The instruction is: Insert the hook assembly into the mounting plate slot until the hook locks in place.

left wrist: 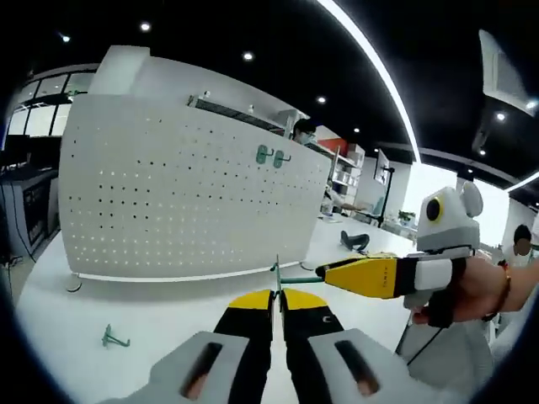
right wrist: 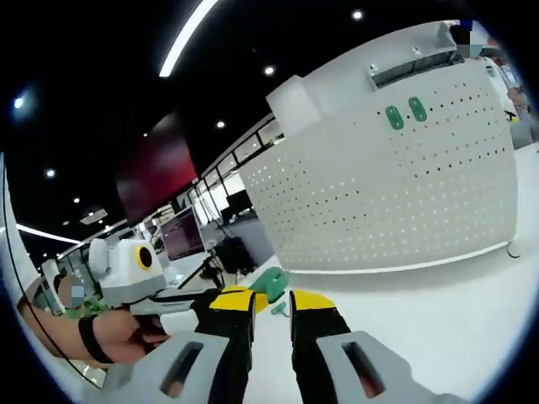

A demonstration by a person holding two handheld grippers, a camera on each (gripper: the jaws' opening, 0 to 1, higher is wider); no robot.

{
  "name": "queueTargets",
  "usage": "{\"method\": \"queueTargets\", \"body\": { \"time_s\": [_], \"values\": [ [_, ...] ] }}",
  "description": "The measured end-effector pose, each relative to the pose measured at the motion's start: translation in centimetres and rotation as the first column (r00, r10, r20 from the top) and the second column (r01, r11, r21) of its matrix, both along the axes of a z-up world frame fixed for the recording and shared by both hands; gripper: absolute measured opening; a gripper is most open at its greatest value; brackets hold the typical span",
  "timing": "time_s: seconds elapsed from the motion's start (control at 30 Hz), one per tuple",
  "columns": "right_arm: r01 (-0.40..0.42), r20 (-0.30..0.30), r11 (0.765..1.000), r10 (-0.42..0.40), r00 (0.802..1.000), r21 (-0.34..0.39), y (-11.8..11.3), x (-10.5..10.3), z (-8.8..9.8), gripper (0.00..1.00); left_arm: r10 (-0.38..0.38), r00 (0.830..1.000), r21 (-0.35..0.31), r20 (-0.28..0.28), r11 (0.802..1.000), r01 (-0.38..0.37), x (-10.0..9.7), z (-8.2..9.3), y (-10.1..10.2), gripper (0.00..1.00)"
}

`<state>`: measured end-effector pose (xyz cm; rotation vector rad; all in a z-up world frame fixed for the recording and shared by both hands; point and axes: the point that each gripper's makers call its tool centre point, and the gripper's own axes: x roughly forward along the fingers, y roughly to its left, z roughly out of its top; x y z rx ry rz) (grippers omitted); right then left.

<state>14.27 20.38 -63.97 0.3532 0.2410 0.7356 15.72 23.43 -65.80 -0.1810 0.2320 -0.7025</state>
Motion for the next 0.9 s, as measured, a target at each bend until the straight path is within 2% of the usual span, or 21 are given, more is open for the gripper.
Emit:
{"method": "queueTargets", "body": {
  "time_s": [0.07, 0.13, 0.2, 0.3, 0.43, 0.57, 0.73, 0.9],
  "values": [
    [0.001, -0.004, 1.0, -0.001, 1.0, 0.015, 0.1, -0.1, 0.1, 0.14, -0.006, 1.0, -0.009, -0.001, 1.0, 0.006, -0.2, 0.1, -0.2, 0.03],
    [0.002, -0.013, 1.0, -0.001, 1.0, 0.017, 0.2, -0.2, 0.0, 0.14, -0.013, 1.0, -0.013, 0.013, 1.0, 0.013, -0.4, 0.3, -0.3, 0.03],
    [0.005, -0.026, 0.999, -0.003, 1.0, 0.046, 0.4, -0.4, 0.1, 0.11, -0.024, 0.999, -0.001, 0.043, 1.0, 0.024, -0.6, 0.6, -0.5, 0.03],
    [0.015, -0.032, 0.997, -0.013, 0.999, 0.079, 0.2, -0.5, 0.4, 0.11, -0.032, 0.998, -0.009, 0.056, 0.999, 0.032, -0.9, 0.8, -0.6, 0.03],
    [0.028, -0.061, 0.992, -0.021, 0.998, 0.12, 0.0, -0.5, 0.5, 0.08, -0.046, 0.995, 0.015, 0.089, 0.999, 0.044, -1.3, 1.2, -0.8, 0.03],
    [0.019, -0.085, 0.991, -0.008, 0.996, 0.136, 0.2, -0.9, 0.5, 0.05, -0.051, 0.994, 0.007, 0.095, 0.999, 0.05, -1.7, 1.6, -1.0, 0.04],
    [0.014, -0.105, 0.985, 0.004, 0.994, 0.173, 0.3, -1.2, 0.8, 0.04, -0.069, 0.986, 0.023, 0.15, 0.998, 0.066, -2.1, 2.2, -1.4, 0.04],
    [0.008, -0.15, 0.974, 0.026, 0.988, 0.226, 0.7, -1.5, 0.8, 0.03, -0.073, 0.986, 0.019, 0.153, 0.997, 0.071, -2.2, 2.2, -1.0, 0.04]
  ]
}}
